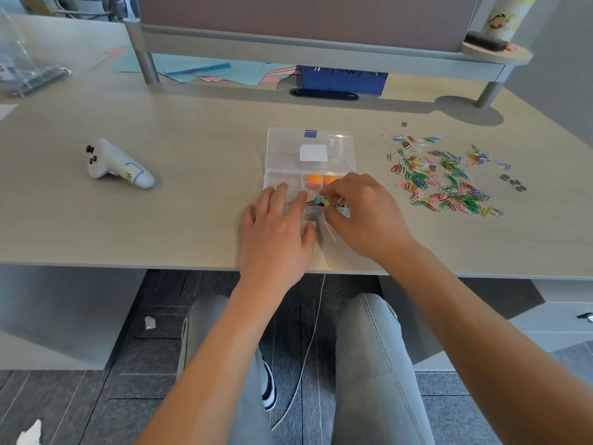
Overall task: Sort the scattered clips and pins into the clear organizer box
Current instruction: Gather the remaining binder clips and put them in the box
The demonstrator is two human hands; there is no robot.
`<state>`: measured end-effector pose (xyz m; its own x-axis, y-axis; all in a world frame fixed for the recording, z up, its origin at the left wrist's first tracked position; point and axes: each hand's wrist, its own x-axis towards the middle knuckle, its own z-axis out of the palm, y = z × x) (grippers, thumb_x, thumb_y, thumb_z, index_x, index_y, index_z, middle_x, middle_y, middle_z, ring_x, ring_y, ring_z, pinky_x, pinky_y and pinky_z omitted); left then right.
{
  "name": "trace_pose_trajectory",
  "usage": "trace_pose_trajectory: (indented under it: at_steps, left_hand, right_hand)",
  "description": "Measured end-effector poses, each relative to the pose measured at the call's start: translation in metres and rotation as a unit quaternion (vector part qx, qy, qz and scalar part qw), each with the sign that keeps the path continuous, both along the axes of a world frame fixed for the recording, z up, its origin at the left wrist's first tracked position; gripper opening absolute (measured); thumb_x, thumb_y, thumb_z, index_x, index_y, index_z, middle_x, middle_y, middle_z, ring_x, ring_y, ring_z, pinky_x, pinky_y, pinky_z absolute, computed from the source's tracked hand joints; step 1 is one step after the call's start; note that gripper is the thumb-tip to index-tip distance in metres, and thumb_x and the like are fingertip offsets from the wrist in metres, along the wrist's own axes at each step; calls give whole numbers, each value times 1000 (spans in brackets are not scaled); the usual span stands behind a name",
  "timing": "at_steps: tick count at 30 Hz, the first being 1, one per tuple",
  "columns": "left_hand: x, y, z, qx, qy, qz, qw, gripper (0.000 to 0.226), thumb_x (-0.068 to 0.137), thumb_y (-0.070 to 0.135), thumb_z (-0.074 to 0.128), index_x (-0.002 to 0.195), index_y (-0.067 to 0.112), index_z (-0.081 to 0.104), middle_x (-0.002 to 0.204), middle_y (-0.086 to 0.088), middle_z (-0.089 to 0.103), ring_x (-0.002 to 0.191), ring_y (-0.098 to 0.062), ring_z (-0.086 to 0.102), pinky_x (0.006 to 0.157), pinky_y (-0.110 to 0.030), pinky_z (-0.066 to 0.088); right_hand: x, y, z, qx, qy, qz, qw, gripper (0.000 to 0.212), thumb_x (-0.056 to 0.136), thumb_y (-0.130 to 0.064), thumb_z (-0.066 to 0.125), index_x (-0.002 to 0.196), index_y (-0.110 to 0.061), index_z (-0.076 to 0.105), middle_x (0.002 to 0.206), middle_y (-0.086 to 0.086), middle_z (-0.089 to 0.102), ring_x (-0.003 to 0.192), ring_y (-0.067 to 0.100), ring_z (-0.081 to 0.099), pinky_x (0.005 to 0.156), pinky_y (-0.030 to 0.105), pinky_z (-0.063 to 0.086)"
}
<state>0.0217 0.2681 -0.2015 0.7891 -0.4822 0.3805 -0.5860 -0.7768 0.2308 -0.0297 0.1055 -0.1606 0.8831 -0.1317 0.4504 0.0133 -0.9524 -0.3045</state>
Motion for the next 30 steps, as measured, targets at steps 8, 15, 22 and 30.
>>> trace_pose_trajectory:
  at_steps: [8, 15, 22, 30]
  left_hand:
    - [0, 0, 1, 46, 7, 6, 999, 58, 99, 50, 34, 153, 28, 34, 160, -2, 32, 149, -25, 22, 110, -51, 33]
    - [-3, -2, 7, 67, 21, -5, 997, 56, 104, 42, 27, 157, 27, 23, 165, -4, 21, 153, -26, 12, 118, -53, 21]
    - [-16, -23, 15, 3, 24, -19, 1000, 54, 105, 32, 35, 157, 24, 25, 165, -3, 21, 155, -23, 9, 123, -54, 8]
    - [-49, -110, 24, -31, 13, -128, 991, 43, 100, 29, 44, 142, 19, 47, 152, -7, 43, 148, -28, 27, 121, -54, 19]
  right_hand:
    - [-18, -10, -9, 88, 9, -154, 984, 46, 92, -37, 64, 135, -20, 57, 129, 3, 55, 119, 23, 50, 89, 35, 43]
    - [-23, -15, -18, 118, 50, -142, 982, 34, 88, -35, 57, 120, -26, 63, 113, -6, 56, 102, 16, 54, 78, 32, 46]
    - [-48, -27, -17, 142, 40, -169, 974, 50, 95, -37, 58, 140, -17, 54, 137, -1, 54, 119, 15, 55, 92, 30, 46]
    - [-107, -86, -8, 145, 25, -251, 957, 33, 96, -36, 60, 122, -18, 66, 116, -4, 64, 96, 9, 58, 78, 24, 43]
